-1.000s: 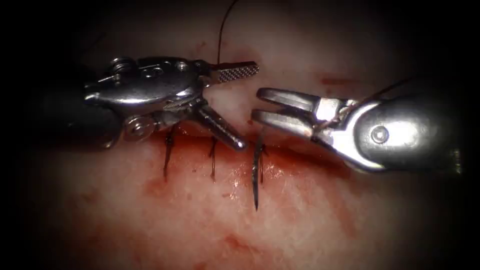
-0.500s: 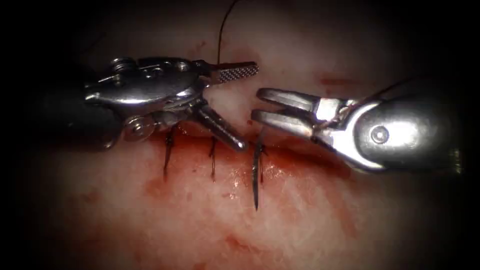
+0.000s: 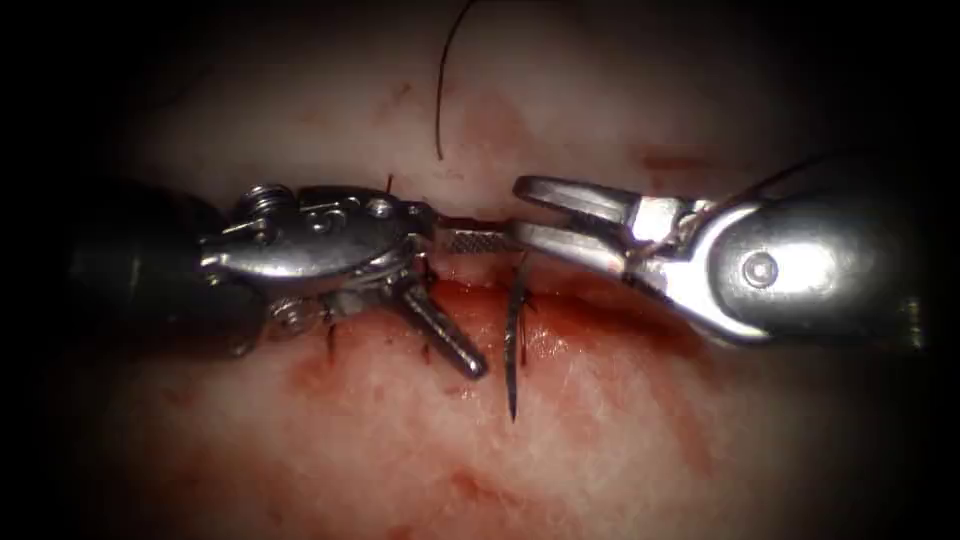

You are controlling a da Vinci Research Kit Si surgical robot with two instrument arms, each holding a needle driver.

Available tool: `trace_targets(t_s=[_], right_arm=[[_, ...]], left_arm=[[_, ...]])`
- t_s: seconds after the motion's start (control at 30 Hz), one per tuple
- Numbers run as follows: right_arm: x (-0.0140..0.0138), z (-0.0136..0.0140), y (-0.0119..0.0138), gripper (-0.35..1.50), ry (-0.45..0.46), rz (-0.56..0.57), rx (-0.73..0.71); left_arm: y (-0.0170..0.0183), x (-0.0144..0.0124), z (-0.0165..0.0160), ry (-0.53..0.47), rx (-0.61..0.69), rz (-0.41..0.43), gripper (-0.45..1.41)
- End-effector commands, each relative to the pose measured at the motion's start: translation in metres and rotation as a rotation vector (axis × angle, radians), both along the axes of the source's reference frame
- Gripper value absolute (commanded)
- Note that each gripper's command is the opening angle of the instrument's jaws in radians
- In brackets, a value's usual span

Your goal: Wound Closure

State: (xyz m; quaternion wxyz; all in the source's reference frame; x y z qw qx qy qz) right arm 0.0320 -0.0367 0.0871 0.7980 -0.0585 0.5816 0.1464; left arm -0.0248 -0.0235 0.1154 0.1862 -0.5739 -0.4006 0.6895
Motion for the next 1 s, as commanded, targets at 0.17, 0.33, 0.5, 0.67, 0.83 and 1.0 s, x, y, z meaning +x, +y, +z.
trace_targets(t_s=[0.17, 0.33, 0.5, 0.67, 0.83, 1.0], right_arm=[[-0.0007, -0.0001, -0.0004, -0.35, -0.050, 0.026, 0.134], [-0.0020, 0.0005, 0.0000, -0.35, -0.061, 0.015, 0.162], [-0.0023, 0.0005, 0.0002, -0.35, -0.074, 0.082, 0.153], [-0.0016, 0.0000, -0.0001, -0.35, -0.086, 0.124, 0.146], [-0.0011, -0.0003, -0.0004, -0.35, -0.089, 0.166, 0.134], [-0.0006, -0.0003, -0.0004, -0.35, -0.112, 0.195, 0.086]], left_arm=[[-0.0004, -0.0005, -0.0010, 0.101, -0.019, -0.142, 1.02], [-0.0017, 0.0003, -0.0029, 0.124, -0.007, -0.203, 0.99], [-0.0008, 0.0001, -0.0043, 0.152, -0.007, -0.313, 0.92], [-0.0009, -0.0001, -0.0037, 0.239, -0.033, -0.413, 0.92], [-0.0010, -0.0004, -0.0029, 0.274, -0.028, -0.451, 0.92], [-0.0014, -0.0010, -0.0027, 0.270, -0.027, -0.445, 0.91]])
